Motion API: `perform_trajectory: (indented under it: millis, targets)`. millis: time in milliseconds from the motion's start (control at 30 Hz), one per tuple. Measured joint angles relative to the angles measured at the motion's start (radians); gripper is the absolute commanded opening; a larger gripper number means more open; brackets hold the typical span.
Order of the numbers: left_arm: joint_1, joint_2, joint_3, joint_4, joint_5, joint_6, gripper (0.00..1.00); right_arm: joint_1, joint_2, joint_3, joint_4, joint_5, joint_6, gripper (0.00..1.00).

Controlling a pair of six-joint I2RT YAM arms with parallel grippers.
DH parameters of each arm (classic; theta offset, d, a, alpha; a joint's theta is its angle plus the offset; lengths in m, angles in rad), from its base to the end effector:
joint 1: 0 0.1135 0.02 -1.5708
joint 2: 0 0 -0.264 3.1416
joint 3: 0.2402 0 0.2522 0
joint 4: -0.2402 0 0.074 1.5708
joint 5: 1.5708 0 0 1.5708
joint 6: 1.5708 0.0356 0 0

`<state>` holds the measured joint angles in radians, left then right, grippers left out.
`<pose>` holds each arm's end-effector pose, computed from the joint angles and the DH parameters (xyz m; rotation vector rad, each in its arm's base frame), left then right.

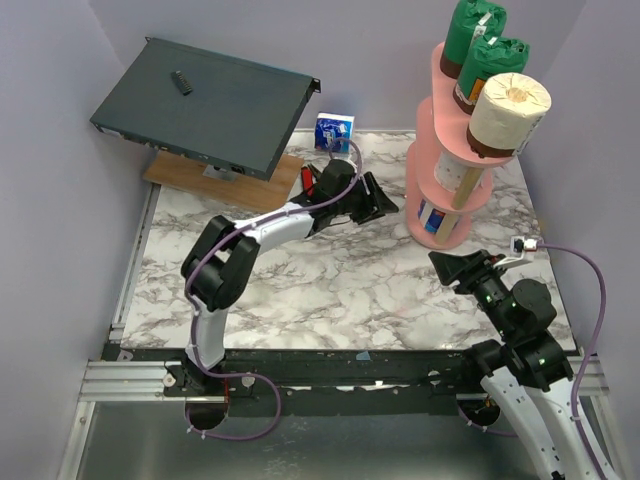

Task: Place and organize the paper towels onto the shelf
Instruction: Adjust the paper towel at the center of the board.

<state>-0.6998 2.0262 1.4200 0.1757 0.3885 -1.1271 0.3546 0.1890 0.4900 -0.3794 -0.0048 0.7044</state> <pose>0.3499 -0.3123 0.2157 -0.2055 2.3245 -1.4534 0.0807 0.0301 0.2844 0.2943 1.6873 0.8034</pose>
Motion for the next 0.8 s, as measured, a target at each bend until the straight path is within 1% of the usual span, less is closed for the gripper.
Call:
perform_trajectory:
  millis: [67,167,267,333,367,400,467,500,567,733,800]
  targets:
    - [0.006,-0.063,-0.013,-0.068,-0.062,0.064,0.57,0.000,0.002,0.000,0.005,-0.011,-0.002,0.58]
    - [0.011,-0.108,0.003,-0.154,-0.159,0.151,0.58,0.000,0.010,-0.001,0.011,-0.026,-0.005,0.58]
    - [0.013,-0.100,0.093,-0.305,-0.279,0.254,0.60,0.000,0.027,-0.001,0.015,-0.045,-0.006,0.58]
    - [0.015,-0.065,0.203,-0.412,-0.368,0.330,0.62,0.000,0.047,-0.001,0.018,-0.059,-0.006,0.57]
    - [0.016,-0.049,0.244,-0.447,-0.390,0.352,0.63,0.000,0.058,-0.001,0.019,-0.065,-0.007,0.57]
    - [0.018,-0.015,0.327,-0.508,-0.441,0.396,0.64,0.000,0.069,-0.002,0.019,-0.071,-0.008,0.57]
    - [0.018,0.033,0.422,-0.565,-0.491,0.446,0.66,0.000,0.087,-0.002,0.020,-0.080,-0.009,0.57]
    - [0.019,0.068,0.492,-0.610,-0.533,0.484,0.66,0.000,0.092,-0.002,0.019,-0.084,-0.010,0.57]
    - [0.022,0.118,0.574,-0.660,-0.592,0.541,0.67,0.000,0.094,-0.004,0.020,-0.091,-0.013,0.57]
    - [0.025,0.216,0.686,-0.757,-0.700,0.645,0.68,0.000,0.099,-0.016,0.030,-0.102,-0.017,0.57]
    - [0.025,0.234,0.693,-0.781,-0.723,0.671,0.68,0.001,0.106,-0.023,0.038,-0.111,-0.021,0.57]
